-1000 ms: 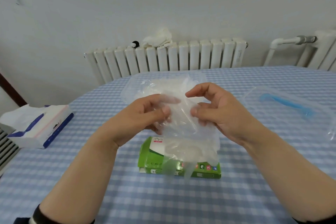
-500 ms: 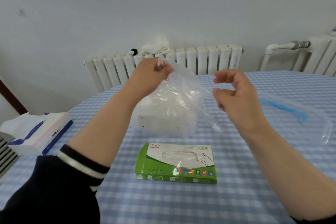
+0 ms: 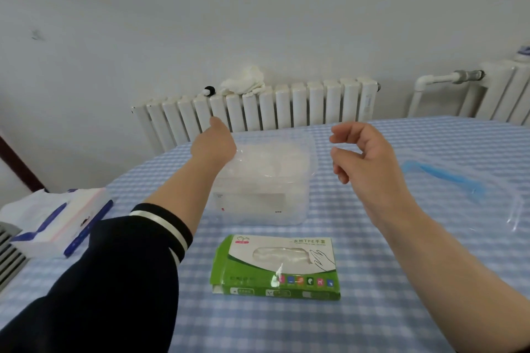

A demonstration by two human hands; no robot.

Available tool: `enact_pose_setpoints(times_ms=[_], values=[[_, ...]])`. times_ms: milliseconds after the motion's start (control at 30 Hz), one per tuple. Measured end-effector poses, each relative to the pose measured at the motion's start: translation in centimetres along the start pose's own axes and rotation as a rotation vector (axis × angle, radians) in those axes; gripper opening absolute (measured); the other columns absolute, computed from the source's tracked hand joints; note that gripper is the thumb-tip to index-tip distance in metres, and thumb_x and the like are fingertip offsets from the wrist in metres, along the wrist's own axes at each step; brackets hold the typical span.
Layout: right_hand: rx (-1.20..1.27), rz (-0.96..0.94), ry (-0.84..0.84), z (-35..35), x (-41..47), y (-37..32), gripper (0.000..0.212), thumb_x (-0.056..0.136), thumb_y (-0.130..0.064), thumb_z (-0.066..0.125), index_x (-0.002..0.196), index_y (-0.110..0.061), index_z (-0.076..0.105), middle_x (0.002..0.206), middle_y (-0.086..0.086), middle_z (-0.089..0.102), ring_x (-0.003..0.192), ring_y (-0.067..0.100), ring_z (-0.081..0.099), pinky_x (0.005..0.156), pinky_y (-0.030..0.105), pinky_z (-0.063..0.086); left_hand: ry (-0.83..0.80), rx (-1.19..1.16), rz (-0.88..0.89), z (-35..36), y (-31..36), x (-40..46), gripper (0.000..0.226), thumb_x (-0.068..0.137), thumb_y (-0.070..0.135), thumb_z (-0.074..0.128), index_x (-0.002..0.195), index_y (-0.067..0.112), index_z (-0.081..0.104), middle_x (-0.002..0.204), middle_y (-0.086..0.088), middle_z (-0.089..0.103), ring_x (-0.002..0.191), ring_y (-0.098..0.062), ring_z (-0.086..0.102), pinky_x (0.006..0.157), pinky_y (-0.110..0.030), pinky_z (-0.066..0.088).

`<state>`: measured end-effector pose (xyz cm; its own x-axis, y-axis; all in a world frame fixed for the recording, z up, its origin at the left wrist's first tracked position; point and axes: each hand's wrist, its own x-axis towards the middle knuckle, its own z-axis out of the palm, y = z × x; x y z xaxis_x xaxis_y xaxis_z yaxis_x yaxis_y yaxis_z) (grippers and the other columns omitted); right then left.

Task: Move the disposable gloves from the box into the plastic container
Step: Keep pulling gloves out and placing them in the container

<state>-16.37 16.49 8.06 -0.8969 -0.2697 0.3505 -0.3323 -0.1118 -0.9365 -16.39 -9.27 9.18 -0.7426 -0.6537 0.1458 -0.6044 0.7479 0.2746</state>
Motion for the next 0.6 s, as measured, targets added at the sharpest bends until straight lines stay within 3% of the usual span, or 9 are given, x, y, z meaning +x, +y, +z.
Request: enact_pose_setpoints(times_ms=[67,133,267,334,400,434,534,600], values=[[0.004,0.011,-0.013,0.2,-0.1,0.1,0.030,0.088,0.003,0.055,0.097,-0.025,0.059,0.096,-0.012,0.061,0.052,0.002,0.053,0.053,0.021,0.042,-0.034,0.164,0.043,-0.7,-0.1,-0.4,0.026,0.093,0.001,0.042,0.119,0.004,0.043,0.074,-0.004,0.045,0.062,-0.018,0.044,0.053,-0.030,0.033],[-0.008,0.019,-0.024,0.3,-0.2,0.2,0.029,0.087,0.002,0.055,0.098,-0.025,0.059,0.098,-0.011,0.062,0.053,0.001,0.053,0.053,0.021,0.043,-0.071,0.304,0.081,-1.0,-0.2,-0.8,0.011,0.093,0.001,0.041,0.099,0.009,0.046,0.074,-0.003,0.044,0.062,-0.016,0.041,0.056,-0.030,0.034],[-0.025,0.041,-0.047,0.6,-0.4,0.5,0.028,0.087,0.001,0.056,0.099,-0.024,0.058,0.099,-0.010,0.062,0.052,0.000,0.053,0.052,0.021,0.043,-0.125,0.386,0.132,-1.1,-0.7,-1.3,0.020,0.096,0.010,0.041,0.076,0.012,0.046,0.079,-0.003,0.050,0.070,-0.017,0.043,0.058,-0.029,0.036],[-0.036,0.042,-0.060,0.7,-0.6,0.5,0.027,0.088,0.000,0.057,0.099,-0.024,0.058,0.099,-0.010,0.062,0.053,0.000,0.053,0.052,0.021,0.044,-0.219,0.423,0.143,-1.1,-0.8,-1.5,0.031,0.102,0.032,0.041,0.079,0.012,0.048,0.102,-0.005,0.059,0.096,-0.024,0.051,0.072,-0.034,0.044],[-0.045,0.042,-0.068,0.8,-0.6,0.5,0.026,0.088,-0.001,0.057,0.099,-0.024,0.058,0.100,-0.010,0.062,0.054,0.000,0.054,0.052,0.021,0.044,-0.275,0.490,0.146,-1.3,-0.6,-2.1,0.043,0.099,0.053,0.040,0.096,0.013,0.055,0.132,-0.010,0.054,0.129,-0.033,0.040,0.097,-0.042,0.043],[-0.049,0.043,-0.072,0.8,-0.6,0.6,0.025,0.089,-0.001,0.057,0.100,-0.023,0.058,0.100,-0.010,0.062,0.054,-0.001,0.054,0.053,0.021,0.044,-0.266,0.523,0.161,-1.5,-0.3,-2.6,0.048,0.097,0.058,0.042,0.106,0.013,0.057,0.143,-0.012,0.045,0.136,-0.035,0.033,0.105,-0.045,0.037],[-0.060,0.048,-0.090,0.9,-0.8,0.6,0.024,0.089,-0.003,0.057,0.100,-0.024,0.058,0.101,-0.010,0.062,0.054,-0.001,0.054,0.054,0.021,0.044,-0.132,0.469,0.263,-1.9,0.8,-3.6,0.053,0.090,0.056,0.058,0.127,0.018,0.055,0.145,-0.011,0.040,0.134,-0.032,0.035,0.107,-0.045,0.032],[-0.069,0.052,-0.105,1.0,-0.8,0.7,0.025,0.089,-0.003,0.057,0.099,-0.025,0.058,0.101,-0.011,0.062,0.054,0.000,0.054,0.055,0.022,0.044,-0.199,0.257,0.325,-2.0,1.5,-3.6,0.050,0.087,0.048,0.067,0.129,0.026,0.053,0.140,-0.005,0.043,0.128,-0.028,0.042,0.103,-0.042,0.037]])
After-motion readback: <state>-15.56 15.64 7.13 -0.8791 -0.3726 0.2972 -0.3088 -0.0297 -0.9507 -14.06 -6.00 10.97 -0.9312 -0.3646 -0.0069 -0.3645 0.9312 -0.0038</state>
